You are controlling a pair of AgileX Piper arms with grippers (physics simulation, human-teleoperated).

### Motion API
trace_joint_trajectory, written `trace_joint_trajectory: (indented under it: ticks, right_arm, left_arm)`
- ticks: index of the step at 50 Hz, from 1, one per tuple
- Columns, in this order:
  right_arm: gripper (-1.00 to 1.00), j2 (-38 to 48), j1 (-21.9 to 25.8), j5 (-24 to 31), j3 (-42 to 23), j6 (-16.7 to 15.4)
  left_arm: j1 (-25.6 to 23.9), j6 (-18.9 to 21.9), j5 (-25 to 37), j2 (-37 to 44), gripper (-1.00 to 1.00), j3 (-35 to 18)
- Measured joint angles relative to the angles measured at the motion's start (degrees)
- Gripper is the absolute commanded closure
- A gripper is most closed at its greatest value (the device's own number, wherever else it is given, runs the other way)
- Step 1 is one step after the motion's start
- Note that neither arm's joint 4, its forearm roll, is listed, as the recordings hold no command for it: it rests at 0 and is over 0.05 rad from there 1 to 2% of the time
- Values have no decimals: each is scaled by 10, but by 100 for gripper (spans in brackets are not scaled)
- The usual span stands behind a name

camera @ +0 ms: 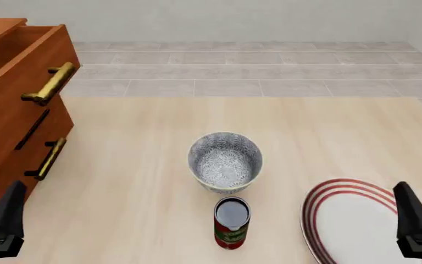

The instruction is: Put the bowl on top of the cabinet.

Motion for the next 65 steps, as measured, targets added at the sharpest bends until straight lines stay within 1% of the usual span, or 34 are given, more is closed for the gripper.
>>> trace_joint_trajectory:
  ticks: [18, 24, 29, 40, 45, 51, 54, 61, 65]
  right_arm:
    - [-100, 5, 0, -1, -1, 2]
    - [-100, 6, 0, -2, -1, 2]
    - [-100, 7, 0, -2, -1, 3]
    - [-100, 9, 0, -3, -1, 3]
    - [-100, 9, 0, -3, -2, 4]
    - [-100, 9, 0, -2, -2, 4]
    - [-100, 8, 0, -1, -2, 4]
    - [-100, 7, 0, 0, -2, 4]
    - [-100, 7, 0, 0, -2, 4]
  left_arm:
    - [-4, -3, 7, 1, -100, -2]
    - [-6, 3, 6, 7, -100, -8]
    - [-13, 18, 17, 15, -100, -33]
    - [-48, 52, 49, 46, -100, -110]
    - [-77, 60, 70, 58, -100, -146]
    - [-144, 39, 107, 77, -100, -204]
    - [-175, 26, 122, 90, -100, -233]
    - [-247, -23, 146, 119, -100, -288]
    - [-271, -42, 149, 141, -100, -311]
